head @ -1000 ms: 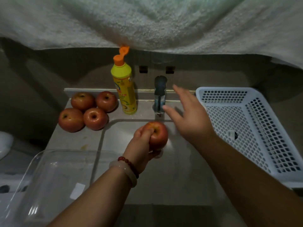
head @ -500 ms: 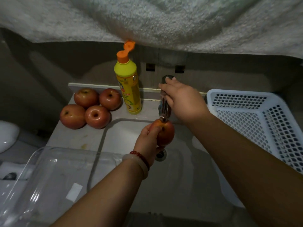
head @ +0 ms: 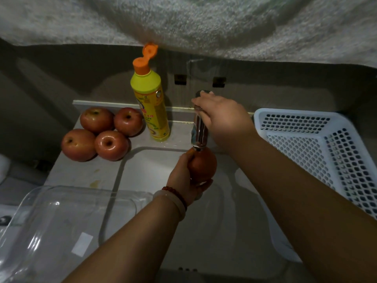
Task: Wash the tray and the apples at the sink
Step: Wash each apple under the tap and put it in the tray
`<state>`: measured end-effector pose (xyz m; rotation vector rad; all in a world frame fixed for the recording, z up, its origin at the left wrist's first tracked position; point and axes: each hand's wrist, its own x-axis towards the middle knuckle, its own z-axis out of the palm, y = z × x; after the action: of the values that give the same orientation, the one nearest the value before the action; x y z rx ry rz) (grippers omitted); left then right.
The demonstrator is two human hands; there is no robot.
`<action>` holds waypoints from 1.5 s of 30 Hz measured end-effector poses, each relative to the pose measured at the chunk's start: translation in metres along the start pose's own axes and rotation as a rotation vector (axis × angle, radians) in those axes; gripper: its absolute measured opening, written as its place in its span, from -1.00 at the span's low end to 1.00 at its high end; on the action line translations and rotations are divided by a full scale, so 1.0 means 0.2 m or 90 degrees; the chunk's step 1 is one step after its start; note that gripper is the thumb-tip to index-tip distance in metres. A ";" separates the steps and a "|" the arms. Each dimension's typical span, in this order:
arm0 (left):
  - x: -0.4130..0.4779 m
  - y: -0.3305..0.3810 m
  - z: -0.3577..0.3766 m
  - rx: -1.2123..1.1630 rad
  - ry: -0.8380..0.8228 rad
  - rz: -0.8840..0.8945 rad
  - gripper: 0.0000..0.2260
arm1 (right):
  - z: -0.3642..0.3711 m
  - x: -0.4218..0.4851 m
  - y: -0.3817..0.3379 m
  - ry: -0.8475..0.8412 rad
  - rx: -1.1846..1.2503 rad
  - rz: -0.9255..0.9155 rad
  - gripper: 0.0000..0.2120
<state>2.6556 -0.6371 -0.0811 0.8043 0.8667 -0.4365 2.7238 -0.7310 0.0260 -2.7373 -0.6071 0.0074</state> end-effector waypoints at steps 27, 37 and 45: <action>-0.04 0.02 -0.07 0.209 -0.031 0.153 -0.66 | 0.34 -0.49 -0.13 0.211 0.564 0.516 -0.76; -0.06 0.01 -0.10 0.323 -0.051 0.263 -0.65 | 0.62 -0.35 -0.10 0.042 1.045 0.554 -0.46; -0.03 -0.01 -0.12 0.272 -0.033 0.294 -0.69 | 0.69 -0.35 -0.18 0.211 0.900 0.514 -0.57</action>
<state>2.6393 -0.6197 -0.0870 1.3443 0.5168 -0.2306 2.6354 -0.6847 -0.0965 -1.3560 0.4981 0.1184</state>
